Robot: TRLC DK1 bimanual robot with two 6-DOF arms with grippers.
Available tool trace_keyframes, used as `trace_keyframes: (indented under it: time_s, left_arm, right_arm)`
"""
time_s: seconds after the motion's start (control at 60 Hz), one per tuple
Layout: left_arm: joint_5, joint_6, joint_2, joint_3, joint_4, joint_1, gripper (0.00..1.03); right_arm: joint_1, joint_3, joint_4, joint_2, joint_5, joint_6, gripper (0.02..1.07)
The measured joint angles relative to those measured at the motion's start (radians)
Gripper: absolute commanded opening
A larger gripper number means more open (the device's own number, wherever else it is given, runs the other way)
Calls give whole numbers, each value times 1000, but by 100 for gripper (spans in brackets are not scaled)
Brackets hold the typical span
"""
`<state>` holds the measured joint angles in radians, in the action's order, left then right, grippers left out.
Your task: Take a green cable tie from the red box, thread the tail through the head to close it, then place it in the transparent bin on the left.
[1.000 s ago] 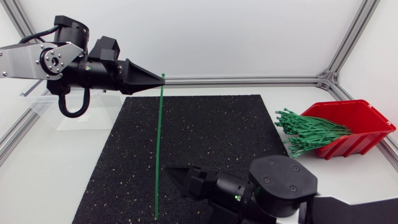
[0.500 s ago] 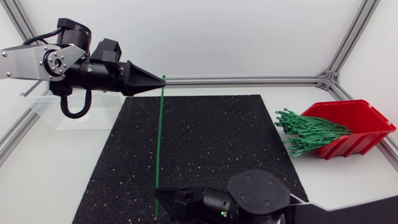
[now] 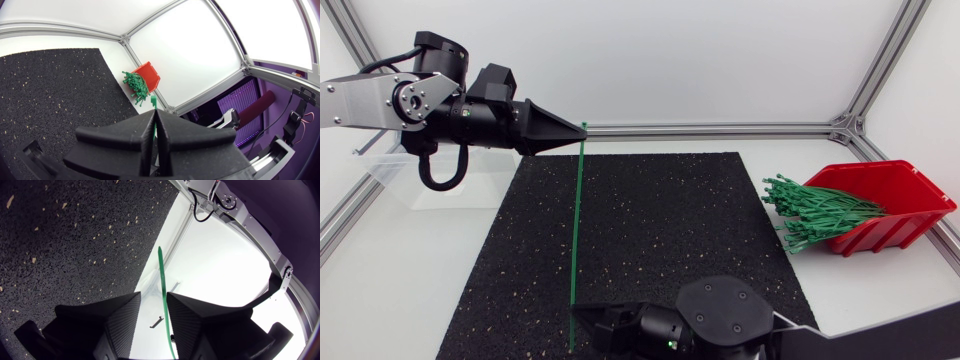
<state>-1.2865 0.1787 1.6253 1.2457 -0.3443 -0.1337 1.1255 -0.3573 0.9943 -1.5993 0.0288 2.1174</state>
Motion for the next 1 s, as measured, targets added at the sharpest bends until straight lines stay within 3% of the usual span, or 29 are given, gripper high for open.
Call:
trace_keyframes:
  time_s: [1.0]
  left_arm:
    - [0, -4, 14, 0, -4, -8, 3]
  right_arm:
    - [44, -15, 5, -26, -33, 0, 23]
